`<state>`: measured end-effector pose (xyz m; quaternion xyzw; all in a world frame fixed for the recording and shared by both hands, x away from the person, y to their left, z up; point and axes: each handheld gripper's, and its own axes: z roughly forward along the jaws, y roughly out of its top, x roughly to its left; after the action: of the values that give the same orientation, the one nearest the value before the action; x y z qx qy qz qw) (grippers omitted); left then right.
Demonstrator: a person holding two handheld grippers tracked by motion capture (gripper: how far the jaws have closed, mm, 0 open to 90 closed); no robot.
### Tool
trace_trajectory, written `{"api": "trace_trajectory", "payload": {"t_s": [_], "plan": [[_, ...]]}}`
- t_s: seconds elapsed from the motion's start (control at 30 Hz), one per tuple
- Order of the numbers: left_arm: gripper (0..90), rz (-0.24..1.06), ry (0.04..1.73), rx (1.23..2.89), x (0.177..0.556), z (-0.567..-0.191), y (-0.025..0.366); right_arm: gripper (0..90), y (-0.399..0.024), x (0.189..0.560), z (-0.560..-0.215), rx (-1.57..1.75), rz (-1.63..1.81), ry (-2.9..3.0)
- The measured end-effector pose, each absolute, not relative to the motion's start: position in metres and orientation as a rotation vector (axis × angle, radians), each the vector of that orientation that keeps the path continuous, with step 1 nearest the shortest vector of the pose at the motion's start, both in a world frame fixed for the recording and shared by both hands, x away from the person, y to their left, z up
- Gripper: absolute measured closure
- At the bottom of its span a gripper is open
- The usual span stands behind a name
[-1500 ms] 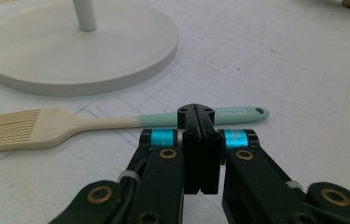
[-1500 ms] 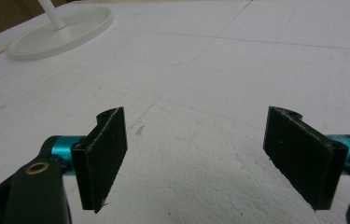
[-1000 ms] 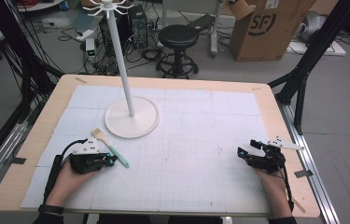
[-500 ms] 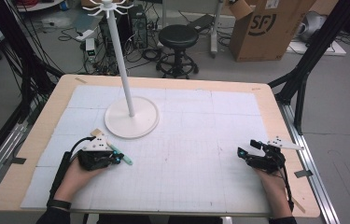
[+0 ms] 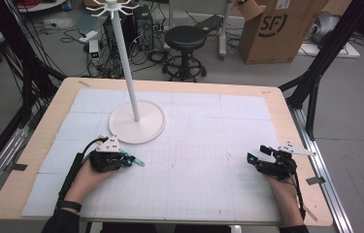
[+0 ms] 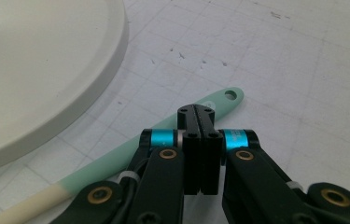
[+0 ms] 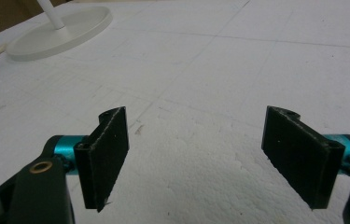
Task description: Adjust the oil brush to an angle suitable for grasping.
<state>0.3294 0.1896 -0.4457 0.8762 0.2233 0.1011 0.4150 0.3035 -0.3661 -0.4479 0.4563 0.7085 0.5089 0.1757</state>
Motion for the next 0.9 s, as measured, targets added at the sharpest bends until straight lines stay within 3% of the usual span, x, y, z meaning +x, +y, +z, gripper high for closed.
{"api": "trace_trajectory", "payload": {"t_s": [0.5, 0.6, 0.67, 0.7, 0.73, 0.77, 0.9], "plan": [[89.6, 0.245, 0.584, 2.217, 0.339, -0.443, 0.180, 23.0, -0.366, 0.304, -0.448, 1.301, 1.444, 2.007], [82.0, 0.213, 0.607, 2.178, 0.339, -0.439, 0.186, 23.0, -0.367, 0.304, -0.448, 1.291, 1.444, 2.005], [67.3, 0.211, 0.613, 2.145, 0.338, -0.434, 0.192, 23.0, -0.367, 0.304, -0.448, 1.291, 1.445, 2.005], [67.3, 0.196, 0.611, 2.117, 0.338, -0.431, 0.196, 23.0, -0.367, 0.304, -0.448, 1.291, 1.445, 2.005], [57.8, 0.176, 0.602, 2.071, 0.335, -0.424, 0.204, 23.0, -0.366, 0.304, -0.448, 1.292, 1.444, 2.006], [53.7, 0.183, 0.599, 2.047, 0.333, -0.421, 0.207, 23.0, -0.366, 0.304, -0.448, 1.293, 1.444, 2.006], [42.8, 0.218, 0.587, 1.981, 0.328, -0.413, 0.218, 23.0, -0.366, 0.303, -0.448, 1.296, 1.443, 2.006]]}}
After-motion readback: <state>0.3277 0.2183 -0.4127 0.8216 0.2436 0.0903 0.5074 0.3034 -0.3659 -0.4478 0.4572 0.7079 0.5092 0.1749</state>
